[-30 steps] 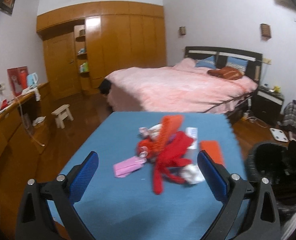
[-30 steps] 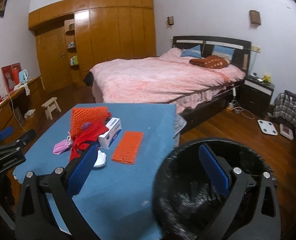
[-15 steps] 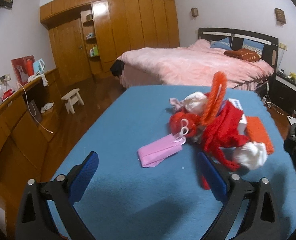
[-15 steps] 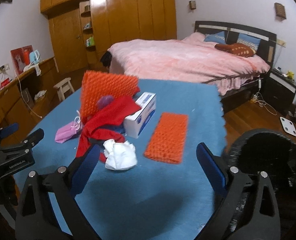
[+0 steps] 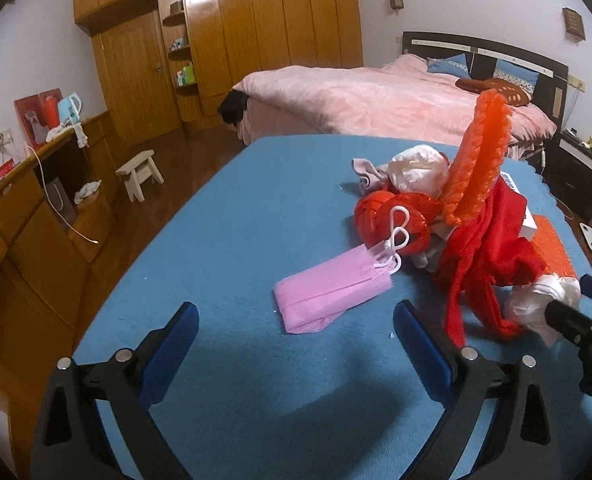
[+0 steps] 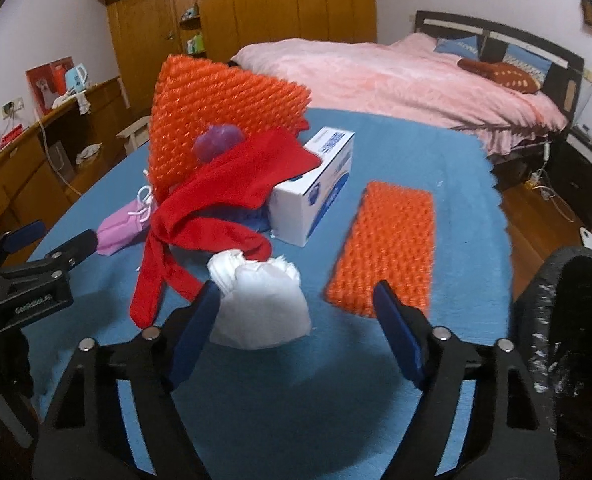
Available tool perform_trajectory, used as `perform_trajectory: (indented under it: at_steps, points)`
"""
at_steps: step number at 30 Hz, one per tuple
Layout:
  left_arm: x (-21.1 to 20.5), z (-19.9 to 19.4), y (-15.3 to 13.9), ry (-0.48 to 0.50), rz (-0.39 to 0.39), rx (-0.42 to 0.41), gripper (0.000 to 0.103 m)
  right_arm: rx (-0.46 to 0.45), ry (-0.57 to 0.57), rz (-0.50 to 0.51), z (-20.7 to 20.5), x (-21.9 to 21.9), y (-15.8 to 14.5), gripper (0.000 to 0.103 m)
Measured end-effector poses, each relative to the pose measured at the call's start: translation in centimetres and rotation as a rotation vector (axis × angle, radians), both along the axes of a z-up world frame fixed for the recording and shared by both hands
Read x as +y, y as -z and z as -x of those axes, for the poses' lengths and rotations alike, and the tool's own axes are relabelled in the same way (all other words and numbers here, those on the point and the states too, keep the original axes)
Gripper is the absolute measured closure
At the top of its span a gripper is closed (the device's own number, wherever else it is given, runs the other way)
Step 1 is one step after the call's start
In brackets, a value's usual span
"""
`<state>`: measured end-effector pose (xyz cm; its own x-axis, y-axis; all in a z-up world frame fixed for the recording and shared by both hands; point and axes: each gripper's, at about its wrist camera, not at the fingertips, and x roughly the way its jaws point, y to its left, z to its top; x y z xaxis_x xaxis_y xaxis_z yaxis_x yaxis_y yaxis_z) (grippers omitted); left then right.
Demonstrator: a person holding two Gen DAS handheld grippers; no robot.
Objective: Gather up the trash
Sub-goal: 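Grasp the pink mask with the left tool while the right tool grasps the white tissue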
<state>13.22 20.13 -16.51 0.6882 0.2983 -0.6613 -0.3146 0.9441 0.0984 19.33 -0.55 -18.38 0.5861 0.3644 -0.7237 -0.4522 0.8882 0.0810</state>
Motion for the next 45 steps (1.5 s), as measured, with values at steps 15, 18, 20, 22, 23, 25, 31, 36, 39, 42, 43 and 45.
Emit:
perform_trajectory:
  at_steps: [15, 18, 20, 22, 23, 25, 31, 36, 39, 42, 43, 45]
  points:
    - [1.2, -2.8, 0.8, 0.032, 0.054, 0.044, 0.015, 0.047, -0.037, -0.029, -0.8, -0.2, 0.1, 0.071]
    - [1.4, -3.7, 1.3, 0.043, 0.072, 0.07, 0.021, 0.041, -0.019, -0.032, -1.3, -0.7, -0.1, 0.071]
    - [1.5, -4.2, 1.9, 0.057, 0.098, 0.1, 0.029, 0.038, -0.017, -0.03, -1.4, -0.9, -0.2, 0.071]
    - [1.6, -4.8, 2.8, 0.069, 0.116, 0.144, 0.038, 0.035, -0.018, -0.028, -1.4, -0.9, -0.2, 0.071]
    - [1.6, -5.0, 3.1, 0.072, 0.122, 0.158, 0.04, 0.036, -0.019, -0.028, -1.5, -0.9, -0.2, 0.071]
    - [1.6, -5.0, 3.2, 0.073, 0.131, 0.154, 0.048, 0.039, -0.021, -0.029, -1.5, -1.0, -0.1, 0.071]
    - [1.3, -4.6, 3.2, 0.09, 0.128, 0.142, 0.065, 0.037, -0.027, -0.033, -1.3, -1.1, -0.4, 0.071]
    - [0.7, -3.4, 2.3, 0.105, 0.14, 0.121, 0.066, 0.028, -0.024, -0.055, -0.9, -1.7, -1.4, 0.071]
    - [0.1, -2.4, 1.2, 0.116, 0.146, 0.101, 0.066, 0.021, -0.022, -0.075, -0.4, -2.1, -2.3, 0.071]
    - [-0.3, -1.2, -0.2, 0.114, 0.162, 0.081, 0.066, 0.004, -0.024, -0.083, 0.2, -2.5, -3.1, 0.071]
    - [-0.5, -0.7, -0.7, 0.114, 0.165, 0.073, 0.066, -0.002, -0.025, -0.089, 0.4, -2.8, -3.5, 0.071]
    - [-0.9, 0.1, -1.6, 0.119, 0.165, 0.057, 0.066, -0.011, -0.024, -0.096, 0.8, -3.2, -3.9, 0.071]
